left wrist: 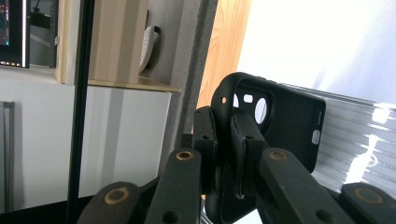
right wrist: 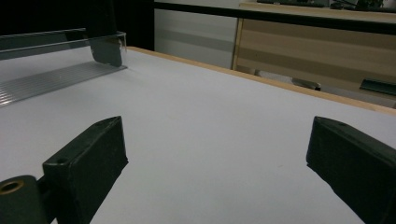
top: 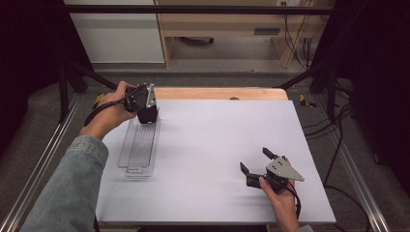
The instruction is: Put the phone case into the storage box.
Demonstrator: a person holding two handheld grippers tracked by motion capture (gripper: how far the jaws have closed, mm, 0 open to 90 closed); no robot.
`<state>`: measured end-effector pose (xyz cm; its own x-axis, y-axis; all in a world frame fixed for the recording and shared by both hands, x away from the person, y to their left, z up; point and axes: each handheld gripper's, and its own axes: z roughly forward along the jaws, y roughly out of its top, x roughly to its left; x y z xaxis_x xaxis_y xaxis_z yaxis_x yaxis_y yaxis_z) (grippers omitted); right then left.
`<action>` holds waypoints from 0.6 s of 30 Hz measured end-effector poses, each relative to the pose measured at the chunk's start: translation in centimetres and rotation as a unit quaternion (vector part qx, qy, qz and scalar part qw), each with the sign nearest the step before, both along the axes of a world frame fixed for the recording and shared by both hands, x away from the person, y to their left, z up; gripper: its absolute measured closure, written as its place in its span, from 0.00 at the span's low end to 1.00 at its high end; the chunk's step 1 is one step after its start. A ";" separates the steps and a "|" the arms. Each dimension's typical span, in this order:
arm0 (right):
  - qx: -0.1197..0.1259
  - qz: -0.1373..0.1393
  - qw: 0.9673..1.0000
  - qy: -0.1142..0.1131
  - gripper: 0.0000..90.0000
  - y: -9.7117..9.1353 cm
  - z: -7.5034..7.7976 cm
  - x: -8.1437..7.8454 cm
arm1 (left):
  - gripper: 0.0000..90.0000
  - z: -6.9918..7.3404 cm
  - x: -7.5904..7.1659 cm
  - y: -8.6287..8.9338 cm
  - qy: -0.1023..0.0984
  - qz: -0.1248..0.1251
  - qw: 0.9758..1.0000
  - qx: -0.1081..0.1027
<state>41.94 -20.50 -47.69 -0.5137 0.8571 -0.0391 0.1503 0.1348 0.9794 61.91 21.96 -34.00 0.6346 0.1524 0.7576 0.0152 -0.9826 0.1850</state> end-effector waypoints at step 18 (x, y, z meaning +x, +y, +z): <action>0.003 0.000 1.000 0.001 0.06 0.0 -0.1 0.0 | 0.90 -0.3 1.2 0.5 -0.009 0.011 1.000 -0.016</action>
<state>41.96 -20.50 -47.77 -0.5139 0.8572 -0.0324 0.1519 0.1281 0.9801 63.14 22.50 -34.25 0.6178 0.1903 0.7630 0.0328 -0.9757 0.2169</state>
